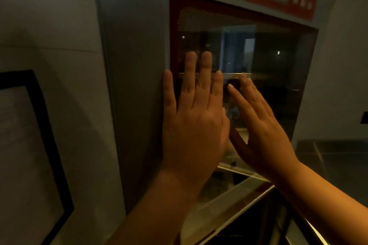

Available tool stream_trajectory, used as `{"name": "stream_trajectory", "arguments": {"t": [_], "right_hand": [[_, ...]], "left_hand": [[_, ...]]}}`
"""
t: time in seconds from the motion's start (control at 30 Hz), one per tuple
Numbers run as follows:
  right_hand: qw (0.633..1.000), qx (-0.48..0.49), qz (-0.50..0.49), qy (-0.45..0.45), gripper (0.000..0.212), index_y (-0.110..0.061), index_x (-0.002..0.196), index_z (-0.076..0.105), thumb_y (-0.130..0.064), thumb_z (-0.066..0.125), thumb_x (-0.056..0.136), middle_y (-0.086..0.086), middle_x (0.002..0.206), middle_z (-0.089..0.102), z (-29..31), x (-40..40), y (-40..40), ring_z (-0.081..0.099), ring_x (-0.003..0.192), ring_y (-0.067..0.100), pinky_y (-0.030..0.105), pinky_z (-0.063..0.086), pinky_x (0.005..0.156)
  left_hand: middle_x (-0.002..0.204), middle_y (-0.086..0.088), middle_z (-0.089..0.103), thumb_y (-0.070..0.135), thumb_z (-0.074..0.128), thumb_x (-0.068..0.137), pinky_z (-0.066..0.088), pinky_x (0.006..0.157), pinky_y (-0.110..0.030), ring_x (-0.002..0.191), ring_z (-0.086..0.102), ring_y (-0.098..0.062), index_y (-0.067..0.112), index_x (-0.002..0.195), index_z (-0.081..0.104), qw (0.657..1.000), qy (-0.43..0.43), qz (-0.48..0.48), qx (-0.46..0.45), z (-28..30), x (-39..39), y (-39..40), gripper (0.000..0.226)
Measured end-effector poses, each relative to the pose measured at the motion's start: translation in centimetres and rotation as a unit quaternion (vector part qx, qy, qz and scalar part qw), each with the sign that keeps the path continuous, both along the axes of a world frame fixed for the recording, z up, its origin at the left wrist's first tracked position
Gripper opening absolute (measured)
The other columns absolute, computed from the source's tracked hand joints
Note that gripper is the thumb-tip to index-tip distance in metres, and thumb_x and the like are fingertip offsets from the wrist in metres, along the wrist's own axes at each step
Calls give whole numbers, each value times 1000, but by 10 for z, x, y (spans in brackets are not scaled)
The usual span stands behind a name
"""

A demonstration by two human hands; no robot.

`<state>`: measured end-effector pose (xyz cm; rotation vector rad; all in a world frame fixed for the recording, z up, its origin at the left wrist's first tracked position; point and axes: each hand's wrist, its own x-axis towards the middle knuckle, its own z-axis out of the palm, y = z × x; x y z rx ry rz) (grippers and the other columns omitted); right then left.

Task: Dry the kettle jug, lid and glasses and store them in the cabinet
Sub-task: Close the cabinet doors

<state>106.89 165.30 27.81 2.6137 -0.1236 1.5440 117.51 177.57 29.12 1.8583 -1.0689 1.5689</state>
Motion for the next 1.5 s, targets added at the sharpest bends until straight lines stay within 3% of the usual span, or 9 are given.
{"name": "stream_trajectory", "arguments": {"t": [0.1,0.2,0.43,0.67,0.83,1.1,1.23,1.37,1.5], "right_hand": [[998,26,-42,45,86,-25,149,10,-22,64,83,0,158,0,-16,13,-17,1,144,15,31,13,110],[996,26,-64,64,80,-25,149,9,-32,55,84,1,158,-1,-26,23,-28,-2,144,16,30,11,108],[991,30,-90,97,87,-27,149,6,-33,61,82,0,158,-4,-30,51,-55,-3,144,17,36,16,106],[983,25,-125,133,79,-20,149,16,-27,58,83,6,157,2,-34,78,-84,-4,144,21,37,10,110],[978,-4,-146,150,71,-17,148,20,-27,51,85,9,157,3,-38,93,-102,-1,144,26,43,17,112],[983,-42,-146,103,73,-14,148,21,-21,52,82,13,156,5,-51,105,-118,2,144,28,46,14,115],[984,-51,-136,107,72,-13,148,21,-22,52,83,13,156,6,-53,104,-122,3,143,29,45,12,115],[982,-11,-118,147,77,-13,147,22,-22,61,82,13,156,8,-67,82,-122,5,144,29,47,21,113],[971,60,-102,210,85,-16,149,16,-20,65,80,7,157,2,-91,22,-119,2,144,23,38,17,113]], "left_hand": [[159,-8,3,39,42,94,-4,115,-53,145,-11,-24,18,150,17,998,37,27,44,-12,12,-11,64],[159,-9,-2,40,39,95,-5,115,-54,143,-17,-24,18,151,12,993,86,41,76,-20,23,-22,65],[158,-15,-5,45,32,90,6,113,-60,144,-6,-34,16,151,6,985,112,63,119,-27,55,-48,72],[156,-14,-16,47,33,91,8,114,-58,144,-14,-32,18,151,-7,975,160,53,147,-38,93,-80,77],[155,-12,-24,48,33,92,8,115,-56,142,-22,-30,19,149,-16,967,190,39,164,-47,112,-103,80],[157,-18,-7,48,41,90,15,111,-62,144,-7,-36,13,151,2,976,177,41,121,-59,118,-122,81],[157,-19,-6,49,38,90,15,111,-63,144,-6,-38,11,151,1,974,183,55,122,-61,117,-126,81],[156,-20,-9,49,37,89,12,113,-60,143,-6,-39,12,151,0,970,200,31,135,-70,102,-129,82],[153,-10,-26,49,34,91,7,114,-51,142,-20,-31,20,147,-15,942,265,-19,205,-100,67,-130,81]]}}
